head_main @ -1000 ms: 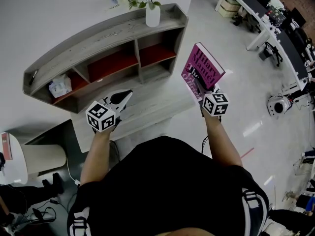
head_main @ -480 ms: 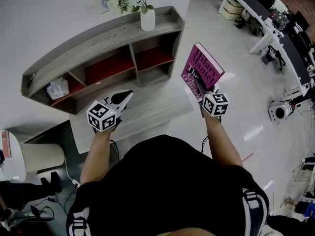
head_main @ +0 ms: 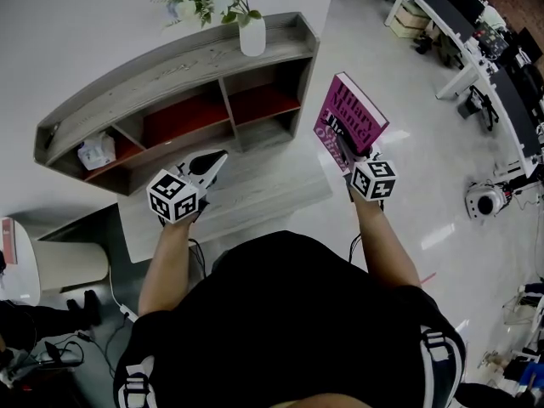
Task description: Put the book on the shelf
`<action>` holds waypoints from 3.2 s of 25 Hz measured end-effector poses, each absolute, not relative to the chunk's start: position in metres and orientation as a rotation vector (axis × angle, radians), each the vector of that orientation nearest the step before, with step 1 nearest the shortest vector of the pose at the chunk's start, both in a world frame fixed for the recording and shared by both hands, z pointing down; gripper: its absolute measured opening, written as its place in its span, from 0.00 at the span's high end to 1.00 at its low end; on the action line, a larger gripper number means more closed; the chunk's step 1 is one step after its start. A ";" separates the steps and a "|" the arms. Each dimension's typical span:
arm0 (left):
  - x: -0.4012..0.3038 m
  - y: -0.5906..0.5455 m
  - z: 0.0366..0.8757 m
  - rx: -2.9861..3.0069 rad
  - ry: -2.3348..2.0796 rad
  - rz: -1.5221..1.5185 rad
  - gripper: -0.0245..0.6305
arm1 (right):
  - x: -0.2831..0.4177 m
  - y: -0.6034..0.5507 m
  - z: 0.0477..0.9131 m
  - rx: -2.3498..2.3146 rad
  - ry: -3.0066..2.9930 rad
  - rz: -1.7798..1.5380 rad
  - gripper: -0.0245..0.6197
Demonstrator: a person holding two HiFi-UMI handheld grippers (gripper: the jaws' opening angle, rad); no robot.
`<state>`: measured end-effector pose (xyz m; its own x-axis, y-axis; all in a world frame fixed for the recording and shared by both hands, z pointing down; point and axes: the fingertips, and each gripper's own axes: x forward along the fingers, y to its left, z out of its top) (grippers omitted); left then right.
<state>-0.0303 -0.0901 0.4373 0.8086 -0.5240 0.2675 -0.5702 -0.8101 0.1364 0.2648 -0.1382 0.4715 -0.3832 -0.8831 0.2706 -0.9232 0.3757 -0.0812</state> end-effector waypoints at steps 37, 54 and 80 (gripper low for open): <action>-0.009 -0.102 0.448 2.773 -0.832 0.338 0.93 | 0.285 -0.150 0.476 1.670 -2.450 0.342 0.73; -0.027 -0.113 0.455 2.766 -0.813 0.346 0.93 | 0.266 -0.162 0.485 1.681 -2.434 0.355 0.73; -0.048 -0.143 0.472 2.732 -0.766 0.369 0.93 | 0.233 -0.197 0.503 1.658 -2.414 0.397 0.73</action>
<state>-0.0482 -0.1434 0.4718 0.8270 -0.4654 0.3154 -0.5367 -0.8206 0.1965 0.2329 -0.1973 0.5031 -0.3586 -0.8839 0.3002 -0.9335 0.3401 -0.1137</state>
